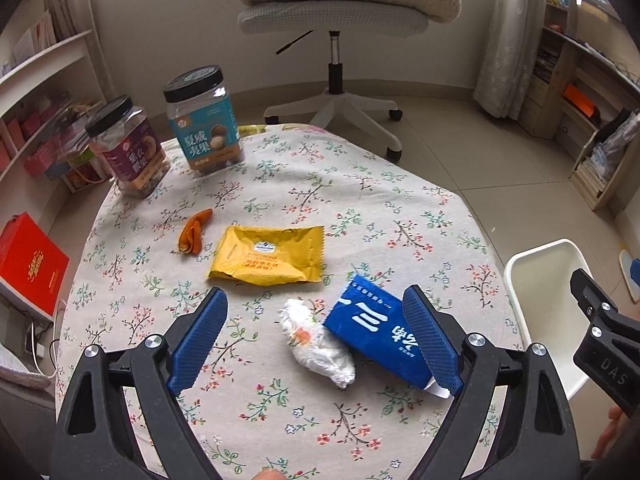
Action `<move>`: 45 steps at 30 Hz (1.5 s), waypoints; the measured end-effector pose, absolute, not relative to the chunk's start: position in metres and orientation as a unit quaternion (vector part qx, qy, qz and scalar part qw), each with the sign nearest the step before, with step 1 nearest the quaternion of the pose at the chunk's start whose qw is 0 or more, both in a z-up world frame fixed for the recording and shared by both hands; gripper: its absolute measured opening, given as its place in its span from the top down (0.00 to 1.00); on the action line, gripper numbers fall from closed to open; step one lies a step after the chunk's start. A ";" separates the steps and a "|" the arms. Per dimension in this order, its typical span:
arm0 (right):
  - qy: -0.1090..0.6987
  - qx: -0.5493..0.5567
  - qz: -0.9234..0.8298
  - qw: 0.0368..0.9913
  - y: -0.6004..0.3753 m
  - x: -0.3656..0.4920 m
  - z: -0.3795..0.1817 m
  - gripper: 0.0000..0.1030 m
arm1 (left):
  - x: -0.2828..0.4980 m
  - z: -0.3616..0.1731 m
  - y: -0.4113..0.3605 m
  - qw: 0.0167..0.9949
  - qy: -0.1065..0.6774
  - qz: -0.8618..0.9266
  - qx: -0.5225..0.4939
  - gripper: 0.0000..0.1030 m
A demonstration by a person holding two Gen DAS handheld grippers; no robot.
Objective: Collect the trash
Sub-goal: 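Move both tools back toward the second orange peel and blue tissue box, then grasp the second orange peel with the left tool while the right tool grasps the blue tissue box, then lift the peel and blue tissue box with both tools and carry toward the bin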
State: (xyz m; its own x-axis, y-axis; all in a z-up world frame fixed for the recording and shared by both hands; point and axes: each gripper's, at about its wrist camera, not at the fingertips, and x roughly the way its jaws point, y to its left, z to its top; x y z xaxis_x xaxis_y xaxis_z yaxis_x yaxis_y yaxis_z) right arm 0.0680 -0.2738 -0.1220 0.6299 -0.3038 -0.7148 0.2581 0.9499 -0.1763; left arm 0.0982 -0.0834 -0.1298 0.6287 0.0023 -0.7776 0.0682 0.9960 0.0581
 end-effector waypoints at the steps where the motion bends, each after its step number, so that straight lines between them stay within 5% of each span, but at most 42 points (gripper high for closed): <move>1: 0.402 -0.032 -0.151 0.902 -0.267 0.071 -0.123 0.07 | 0.100 -0.131 -0.075 0.900 0.434 -0.014 0.035 0.16; 30: 0.531 -0.162 0.041 0.831 -0.147 0.123 -0.196 0.07 | 0.244 -0.196 0.085 0.840 0.534 0.050 -0.075 0.17; 40: 0.591 -0.134 0.075 0.792 -0.157 0.143 -0.227 0.08 | 0.263 -0.227 0.075 0.836 0.542 0.069 -0.050 0.48; 41: 0.596 -0.123 0.077 0.789 -0.159 0.144 -0.230 0.16 | 0.262 -0.226 0.075 0.838 0.539 0.074 -0.045 0.53; 42: 0.604 -0.110 0.079 0.785 -0.160 0.146 -0.232 0.38 | 0.262 -0.225 0.075 0.839 0.537 0.079 -0.039 0.64; 43: 0.609 -0.094 0.082 0.783 -0.163 0.147 -0.232 0.40 | 0.260 -0.224 0.076 0.839 0.537 0.082 -0.036 0.74; 45: 0.605 -0.082 0.079 0.788 -0.163 0.148 -0.227 0.46 | 0.257 -0.222 0.079 0.837 0.539 0.078 -0.044 0.75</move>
State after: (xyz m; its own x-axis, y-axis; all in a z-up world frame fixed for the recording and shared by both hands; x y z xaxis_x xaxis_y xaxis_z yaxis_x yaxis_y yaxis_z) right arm 0.1483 -0.1629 -0.2268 0.2543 0.0249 -0.9668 -0.2237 0.9741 -0.0338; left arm 0.2573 0.0793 -0.2219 0.4067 0.0830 -0.9098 -0.1782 0.9839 0.0101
